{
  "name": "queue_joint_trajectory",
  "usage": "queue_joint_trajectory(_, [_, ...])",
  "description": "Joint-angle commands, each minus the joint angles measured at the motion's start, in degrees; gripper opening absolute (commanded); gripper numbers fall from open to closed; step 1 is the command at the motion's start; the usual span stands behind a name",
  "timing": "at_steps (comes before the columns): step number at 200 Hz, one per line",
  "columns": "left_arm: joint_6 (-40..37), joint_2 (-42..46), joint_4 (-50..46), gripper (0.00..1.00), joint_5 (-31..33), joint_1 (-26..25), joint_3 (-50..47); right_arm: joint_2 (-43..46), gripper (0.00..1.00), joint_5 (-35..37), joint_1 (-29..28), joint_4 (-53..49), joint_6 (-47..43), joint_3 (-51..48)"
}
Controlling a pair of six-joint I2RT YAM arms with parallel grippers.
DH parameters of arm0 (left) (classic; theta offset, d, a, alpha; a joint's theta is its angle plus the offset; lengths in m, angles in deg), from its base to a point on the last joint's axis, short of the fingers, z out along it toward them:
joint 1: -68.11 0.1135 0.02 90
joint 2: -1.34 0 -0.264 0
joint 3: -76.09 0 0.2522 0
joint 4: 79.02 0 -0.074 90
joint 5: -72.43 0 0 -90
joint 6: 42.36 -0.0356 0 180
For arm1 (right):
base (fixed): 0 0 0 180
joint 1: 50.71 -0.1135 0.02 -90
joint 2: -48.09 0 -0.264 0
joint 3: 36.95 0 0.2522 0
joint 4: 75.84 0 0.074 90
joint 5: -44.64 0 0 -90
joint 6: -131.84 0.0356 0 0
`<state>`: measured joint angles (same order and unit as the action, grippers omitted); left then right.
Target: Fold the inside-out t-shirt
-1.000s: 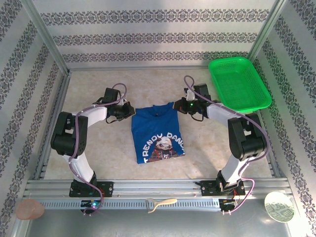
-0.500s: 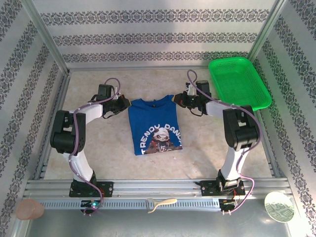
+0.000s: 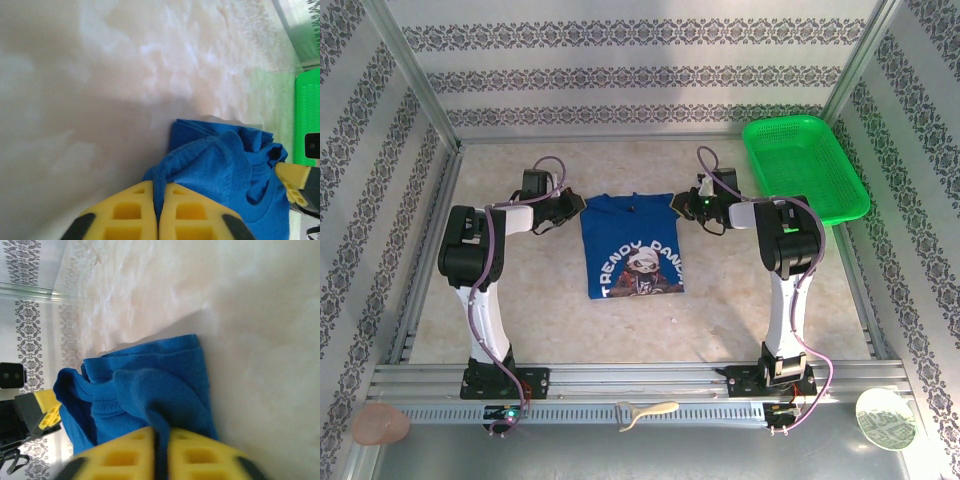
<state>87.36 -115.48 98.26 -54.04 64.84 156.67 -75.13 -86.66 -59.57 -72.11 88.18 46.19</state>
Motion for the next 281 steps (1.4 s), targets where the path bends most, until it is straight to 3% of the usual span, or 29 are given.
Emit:
queue_joint_trajectory(1, [1.1,-2.5,2.5,0.35,-0.9,0.7,2.3,0.8,0.47,0.7,0.7,1.7,0.5,2.2])
queue_joint_trajectory(24, [-0.2,-1.1,0.7,0.63,-0.9,0.8,2.6,4.1,0.53,0.6,1.2,1.6,-0.1,0.2])
queue_joint_trajectory(58, [-2.7,8.0,-2.9,0.78,0.1,1.0,1.6,14.9,0.53,3.7,1.0,-5.2,-6.1,-4.4])
queue_joint_trajectory(92, [-6.8,13.9,-18.3,0.83,5.8,0.2,3.3,21.2,0.68,16.2,-1.6,-20.7,-16.9,-2.8])
queue_joint_trajectory(131, [-15.4,10.6,-34.4,0.84,16.5,-2.9,10.1,16.8,0.72,25.2,-4.3,-30.7,-21.5,4.4])
queue_joint_trajectory(184, [-18.7,2.4,-38.6,0.85,18.4,-6.8,16.5,10.4,0.73,26.9,-6.9,-35.2,-22.2,10.5])
queue_joint_trajectory(281, [-18.1,-3.2,-39.9,0.86,18.5,-9.2,20.6,3.6,0.76,27.7,-8.6,-36.5,-19.5,14.4])
